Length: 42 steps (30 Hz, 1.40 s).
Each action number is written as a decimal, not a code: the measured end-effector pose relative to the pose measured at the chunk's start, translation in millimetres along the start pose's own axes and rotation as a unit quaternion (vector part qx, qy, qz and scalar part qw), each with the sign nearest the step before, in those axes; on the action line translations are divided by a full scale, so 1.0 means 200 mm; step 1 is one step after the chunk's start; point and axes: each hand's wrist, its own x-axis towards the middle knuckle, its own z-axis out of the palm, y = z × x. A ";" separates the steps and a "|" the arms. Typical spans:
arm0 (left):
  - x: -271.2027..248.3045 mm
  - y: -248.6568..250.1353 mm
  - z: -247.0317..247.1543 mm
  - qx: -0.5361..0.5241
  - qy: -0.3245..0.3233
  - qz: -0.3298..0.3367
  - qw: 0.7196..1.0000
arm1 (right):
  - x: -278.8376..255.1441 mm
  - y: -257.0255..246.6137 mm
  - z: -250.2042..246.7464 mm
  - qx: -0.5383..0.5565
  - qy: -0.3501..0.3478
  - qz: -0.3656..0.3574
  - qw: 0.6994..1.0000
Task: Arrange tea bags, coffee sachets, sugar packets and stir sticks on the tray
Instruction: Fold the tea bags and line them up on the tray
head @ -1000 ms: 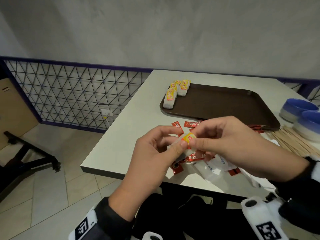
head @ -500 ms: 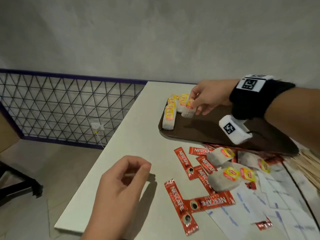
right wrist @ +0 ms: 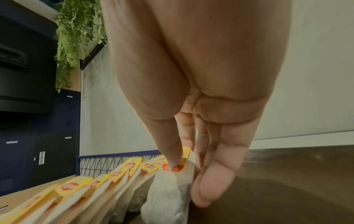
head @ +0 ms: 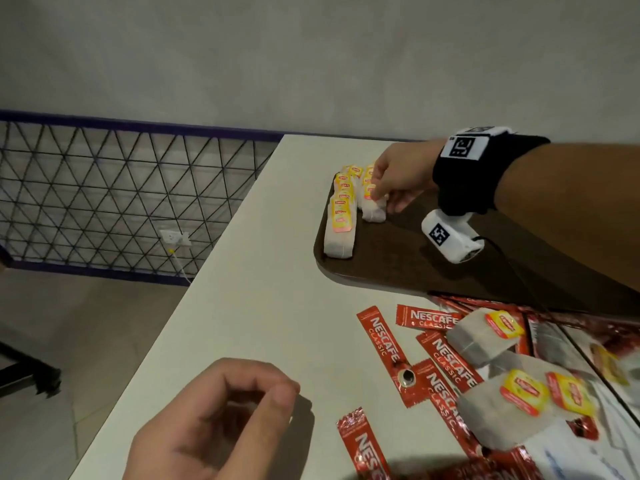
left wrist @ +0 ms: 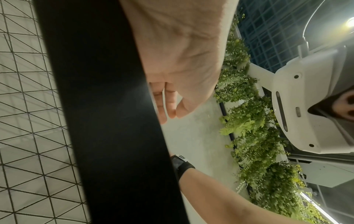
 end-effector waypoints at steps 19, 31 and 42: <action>-0.05 0.05 -0.01 -0.044 -0.028 -0.116 0.992 | -0.94 0.28 -0.06 -0.226 -0.145 0.018 0.963; -0.06 0.10 -0.01 -0.009 -0.003 -0.128 0.992 | -1.14 0.31 0.08 -0.130 -0.045 -0.058 0.989; -0.05 0.11 -0.02 0.007 -0.009 -0.135 0.991 | -1.38 0.23 0.05 0.100 -0.132 -0.111 0.980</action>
